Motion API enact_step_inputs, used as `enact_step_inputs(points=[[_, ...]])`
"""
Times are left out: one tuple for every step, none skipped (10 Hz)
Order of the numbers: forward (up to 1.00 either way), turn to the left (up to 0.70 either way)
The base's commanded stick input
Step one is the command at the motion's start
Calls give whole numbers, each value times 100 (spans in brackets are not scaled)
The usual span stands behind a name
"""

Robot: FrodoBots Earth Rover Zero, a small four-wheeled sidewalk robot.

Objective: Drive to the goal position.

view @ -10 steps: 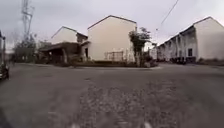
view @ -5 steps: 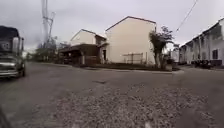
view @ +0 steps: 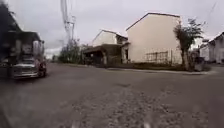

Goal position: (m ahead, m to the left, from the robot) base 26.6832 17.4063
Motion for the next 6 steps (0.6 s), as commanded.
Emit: enact_step_inputs(points=[[70, 0], [70, 0], [70, 0], [70, 0], [70, 0], [70, 0]])
